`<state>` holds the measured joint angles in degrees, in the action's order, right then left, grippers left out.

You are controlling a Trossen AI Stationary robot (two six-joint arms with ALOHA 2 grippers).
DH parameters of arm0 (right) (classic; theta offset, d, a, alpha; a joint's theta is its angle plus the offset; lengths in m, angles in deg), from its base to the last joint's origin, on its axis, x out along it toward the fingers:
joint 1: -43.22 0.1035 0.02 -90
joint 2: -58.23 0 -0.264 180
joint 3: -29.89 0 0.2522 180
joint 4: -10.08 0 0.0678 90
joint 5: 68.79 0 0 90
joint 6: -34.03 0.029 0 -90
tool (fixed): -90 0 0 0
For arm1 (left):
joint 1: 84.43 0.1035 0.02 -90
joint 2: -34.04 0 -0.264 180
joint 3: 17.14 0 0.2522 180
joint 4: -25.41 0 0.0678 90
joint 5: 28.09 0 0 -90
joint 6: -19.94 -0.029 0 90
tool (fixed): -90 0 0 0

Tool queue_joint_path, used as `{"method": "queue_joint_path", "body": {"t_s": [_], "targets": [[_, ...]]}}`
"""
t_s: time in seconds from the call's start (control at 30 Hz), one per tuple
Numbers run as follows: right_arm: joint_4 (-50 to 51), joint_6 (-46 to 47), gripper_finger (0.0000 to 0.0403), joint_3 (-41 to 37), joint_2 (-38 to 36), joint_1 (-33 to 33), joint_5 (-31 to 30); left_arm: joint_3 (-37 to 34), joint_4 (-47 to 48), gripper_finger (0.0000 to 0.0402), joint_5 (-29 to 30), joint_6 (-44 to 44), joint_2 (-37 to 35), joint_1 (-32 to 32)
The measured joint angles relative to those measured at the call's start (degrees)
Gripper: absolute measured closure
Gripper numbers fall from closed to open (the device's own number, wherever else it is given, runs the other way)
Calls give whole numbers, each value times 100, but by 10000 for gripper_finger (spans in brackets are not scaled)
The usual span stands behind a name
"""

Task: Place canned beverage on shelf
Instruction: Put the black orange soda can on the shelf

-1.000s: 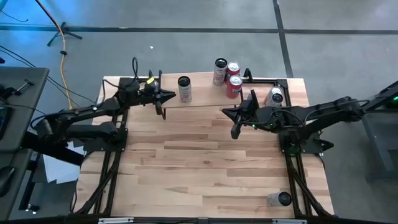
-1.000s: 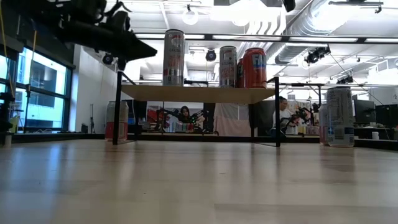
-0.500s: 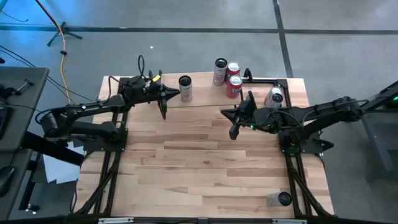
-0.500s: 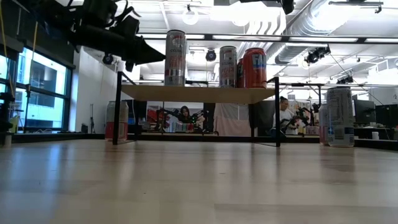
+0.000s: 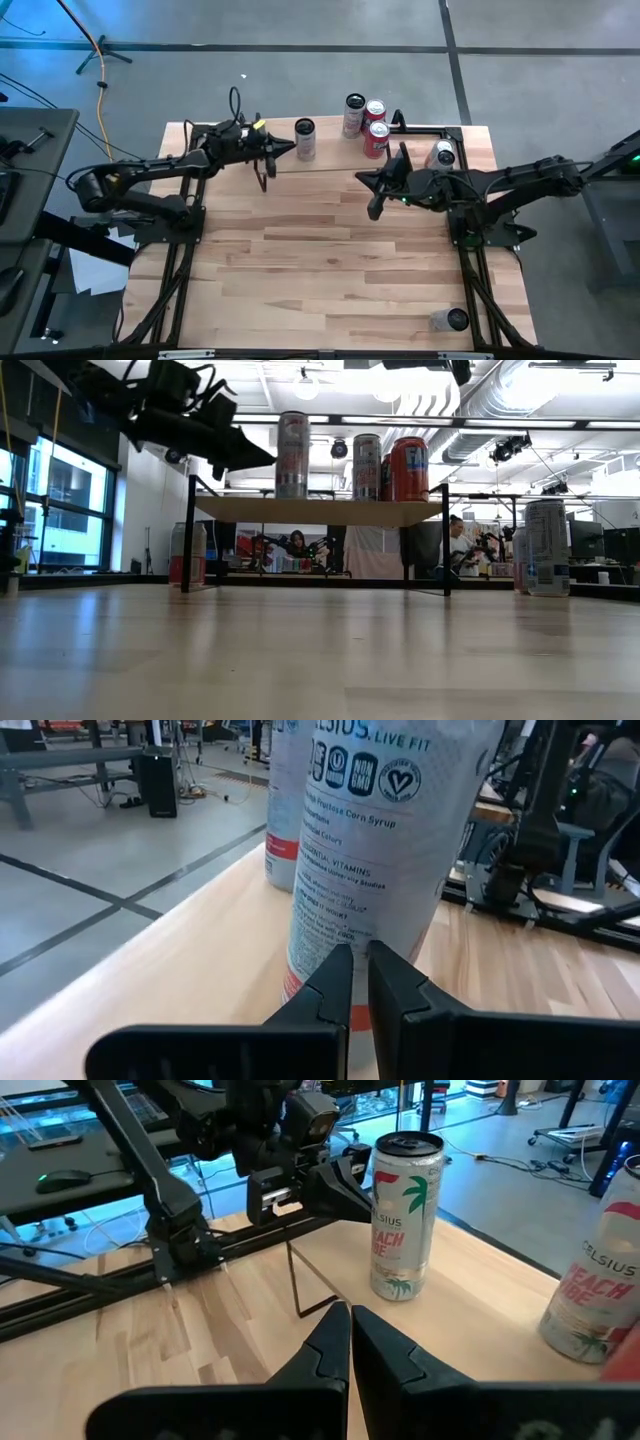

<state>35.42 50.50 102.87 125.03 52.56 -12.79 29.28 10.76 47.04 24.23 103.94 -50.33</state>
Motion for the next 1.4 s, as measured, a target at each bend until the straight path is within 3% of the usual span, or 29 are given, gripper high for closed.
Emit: {"method": "queue_joint_path", "body": {"t_s": [0.2, 0.33, 0.7, 0.87, 1.4], "targets": [[0, 0, 403, 0, 0, -37, 19, 537, -17, 401, -46, -3, 506, -1], [0, 0, 403, 0, 0, -37, 26, 854, 14, 401, -414, 7, 888, -31], [0, -41, 403, 0, -2, -37, 40, 1433, 26, 401, -237, -47, 1515, -235], [0, -42, 403, 0, -2, -37, 39, 1563, 43, 401, 22, -192, 1586, -235], [0, -44, 403, 0, -2, -37, 37, 1719, 68, 401, 72, -310, 1591, -277]]}}
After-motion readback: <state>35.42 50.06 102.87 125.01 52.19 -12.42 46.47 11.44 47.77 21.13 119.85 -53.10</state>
